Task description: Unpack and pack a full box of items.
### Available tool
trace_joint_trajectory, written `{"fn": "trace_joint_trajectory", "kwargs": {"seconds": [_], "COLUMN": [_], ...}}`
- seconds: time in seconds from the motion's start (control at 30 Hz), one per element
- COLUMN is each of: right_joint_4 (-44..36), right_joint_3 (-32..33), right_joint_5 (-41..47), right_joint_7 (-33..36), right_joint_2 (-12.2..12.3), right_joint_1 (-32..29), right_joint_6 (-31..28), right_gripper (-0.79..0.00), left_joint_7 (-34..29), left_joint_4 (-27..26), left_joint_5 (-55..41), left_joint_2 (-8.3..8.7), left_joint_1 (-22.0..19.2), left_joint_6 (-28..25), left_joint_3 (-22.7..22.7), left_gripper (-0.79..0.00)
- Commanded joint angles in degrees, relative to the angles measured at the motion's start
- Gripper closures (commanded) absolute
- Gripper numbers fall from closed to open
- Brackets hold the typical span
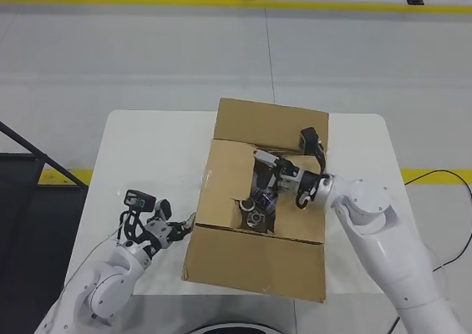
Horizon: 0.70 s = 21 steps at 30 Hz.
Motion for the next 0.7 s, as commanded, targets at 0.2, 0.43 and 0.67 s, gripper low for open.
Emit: {"fn": "trace_joint_trajectory", "kwargs": {"seconds": [0.2,0.43,0.67], "right_joint_4": [2.1,2.4,-0.6], "right_joint_3": [-2.3,-3.0,-4.4], "right_joint_5": [1.4,5.0,5.9], "right_joint_7": [1.8,2.8,-0.1], "right_joint_2": [-0.8,-1.5,-2.4], "right_joint_1": [1.7,2.6,3.0], "right_joint_6": [-0.8,-4.2,-7.4], "right_gripper": [-0.785,-0.785,-0.785], "left_joint_7": [0.8,1.8,2.6], "left_joint_4": [0.2,-1.6,-4.7], "left_joint_5": [-0.5,-5.4,-7.6], "left_joint_2": [0.0,0.21,0.51], "left_joint_1": [0.6,3.5,8.2], "left_joint_6": [-0.1,-1.5,-3.7], "left_joint_3": [-1.1,-5.9,-11.2], "left_gripper": [-0.785,-0.785,-0.785]}}
